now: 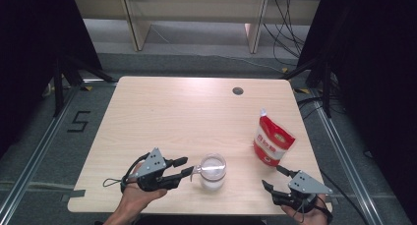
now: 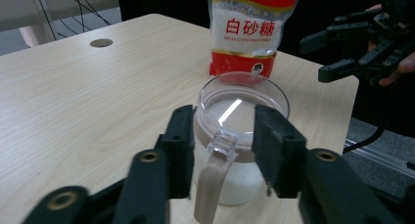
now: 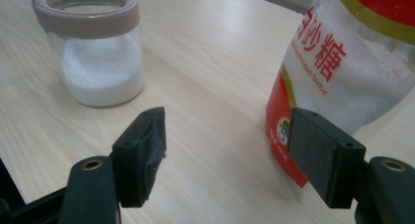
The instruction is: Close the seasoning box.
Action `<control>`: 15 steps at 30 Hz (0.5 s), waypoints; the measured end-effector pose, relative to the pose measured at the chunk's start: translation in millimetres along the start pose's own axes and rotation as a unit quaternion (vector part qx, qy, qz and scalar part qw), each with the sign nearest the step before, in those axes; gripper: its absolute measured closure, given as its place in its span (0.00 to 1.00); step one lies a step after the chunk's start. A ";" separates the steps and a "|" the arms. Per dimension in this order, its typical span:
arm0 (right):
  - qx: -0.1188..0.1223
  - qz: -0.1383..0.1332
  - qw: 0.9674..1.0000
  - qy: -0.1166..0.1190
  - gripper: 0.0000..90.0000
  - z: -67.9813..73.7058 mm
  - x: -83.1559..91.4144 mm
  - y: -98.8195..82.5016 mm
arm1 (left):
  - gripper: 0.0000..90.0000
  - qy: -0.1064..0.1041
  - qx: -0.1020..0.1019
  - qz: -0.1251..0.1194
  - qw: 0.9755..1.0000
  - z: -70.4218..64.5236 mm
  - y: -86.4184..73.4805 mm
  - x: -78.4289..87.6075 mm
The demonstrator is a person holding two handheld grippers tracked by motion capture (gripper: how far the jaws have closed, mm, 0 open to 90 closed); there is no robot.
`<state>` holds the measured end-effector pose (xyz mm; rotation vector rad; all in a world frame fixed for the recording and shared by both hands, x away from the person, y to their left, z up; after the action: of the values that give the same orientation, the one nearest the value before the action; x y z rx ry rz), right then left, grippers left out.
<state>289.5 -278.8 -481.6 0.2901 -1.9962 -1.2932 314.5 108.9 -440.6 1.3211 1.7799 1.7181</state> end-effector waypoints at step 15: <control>-0.040 -0.032 0.998 0.034 0.32 9.2 3.8 4.5 | 0.29 0.015 0.008 0.037 0.999 -0.7 -26.7 14.6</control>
<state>281.5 -272.4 -478.1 0.3581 -1.8871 -1.3814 296.4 124.3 -459.6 1.3917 1.7864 1.7744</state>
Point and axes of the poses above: each handheld gripper's, and its own axes: x roughly backward along the jaws, y roughly out of its top, z roughly to its left, the point moved 2 cm from there along -x, roughly forward along the jaws, and after that the axes turned 7 degrees about x, right-handed, at the moved point
